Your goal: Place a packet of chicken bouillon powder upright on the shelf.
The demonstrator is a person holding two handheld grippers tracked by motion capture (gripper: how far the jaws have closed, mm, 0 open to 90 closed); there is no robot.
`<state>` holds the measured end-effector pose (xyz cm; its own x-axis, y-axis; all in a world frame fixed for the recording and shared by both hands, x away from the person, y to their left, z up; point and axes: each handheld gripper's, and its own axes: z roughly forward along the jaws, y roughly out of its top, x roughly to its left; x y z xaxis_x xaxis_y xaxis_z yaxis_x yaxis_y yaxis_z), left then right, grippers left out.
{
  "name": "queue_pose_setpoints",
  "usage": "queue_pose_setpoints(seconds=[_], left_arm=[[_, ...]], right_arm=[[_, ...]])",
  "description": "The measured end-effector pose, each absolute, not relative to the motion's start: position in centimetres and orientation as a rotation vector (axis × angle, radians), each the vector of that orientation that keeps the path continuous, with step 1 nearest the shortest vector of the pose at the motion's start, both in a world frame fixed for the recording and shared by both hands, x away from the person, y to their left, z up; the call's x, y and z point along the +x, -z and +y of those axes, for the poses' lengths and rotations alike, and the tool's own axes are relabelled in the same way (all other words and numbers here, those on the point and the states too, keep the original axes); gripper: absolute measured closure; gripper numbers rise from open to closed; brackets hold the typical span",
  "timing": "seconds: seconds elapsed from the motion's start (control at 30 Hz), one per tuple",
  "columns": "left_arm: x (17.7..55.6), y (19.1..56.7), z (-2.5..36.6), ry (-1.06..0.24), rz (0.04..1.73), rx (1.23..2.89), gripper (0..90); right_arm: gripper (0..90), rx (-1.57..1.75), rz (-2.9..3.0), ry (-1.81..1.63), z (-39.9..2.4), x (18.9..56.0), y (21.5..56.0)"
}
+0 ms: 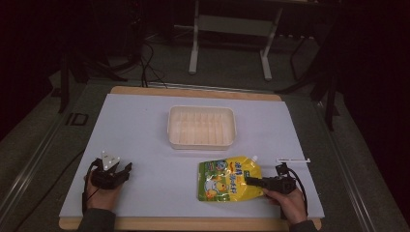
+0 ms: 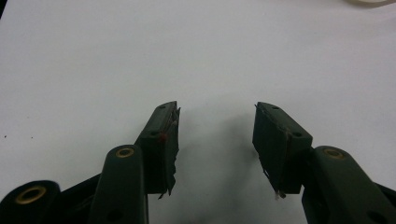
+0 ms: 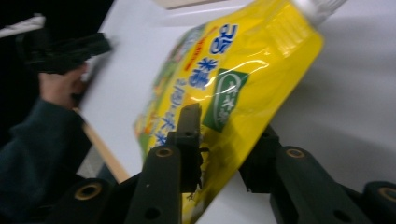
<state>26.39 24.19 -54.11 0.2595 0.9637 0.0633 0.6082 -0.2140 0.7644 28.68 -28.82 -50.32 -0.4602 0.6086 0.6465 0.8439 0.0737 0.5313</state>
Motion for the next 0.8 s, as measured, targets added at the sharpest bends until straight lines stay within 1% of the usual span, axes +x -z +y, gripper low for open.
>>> queue_pose_setpoints(seconds=[0.17, 0.23, 0.3, 0.33, 0.37, 0.47, 0.63, 0.8], left_arm=[[26.4, 54.1, 24.2, -0.735, 1.422, 1.913, 50.0], [26.4, 54.1, 24.2, -0.735, 1.422, 1.913, 50.0], [26.4, 54.1, 24.2, -0.736, 1.421, 1.914, 50.0], [26.4, 54.1, 24.2, -0.736, 1.421, 1.914, 50.0], [26.4, 54.1, 24.2, -0.736, 1.421, 1.914, 50.0], [26.4, 54.1, 24.2, -0.738, 1.42, 1.914, 50.0], [26.3, 54.1, 24.2, -0.741, 1.417, 1.912, 50.0], [26.3, 54.1, 24.2, -0.744, 1.414, 1.908, 50.0]], right_arm=[[72.0, -1.422, -2.102, 1.32, -27.8, 28.8, 50.3], [74.9, -1.418, -2.075, 1.309, -27.6, 28.9, 50.2], [79.7, -1.408, -2.033, 1.317, -27.6, 28.9, 50.0], [79.7, -1.408, -2.033, 1.317, -27.6, 28.9, 50.0], [84.0, -1.395, -2.013, 1.338, -27.5, 28.9, 49.7], [87.4, -1.365, -2.039, 1.374, -27.1, 28.8, 49.2], [89.2, -1.315, -2.128, 1.437, -26.2, 28.4, 48.1], [89.9, -1.263, -2.161, 1.48, -25.8, 28.3, 47.7]])
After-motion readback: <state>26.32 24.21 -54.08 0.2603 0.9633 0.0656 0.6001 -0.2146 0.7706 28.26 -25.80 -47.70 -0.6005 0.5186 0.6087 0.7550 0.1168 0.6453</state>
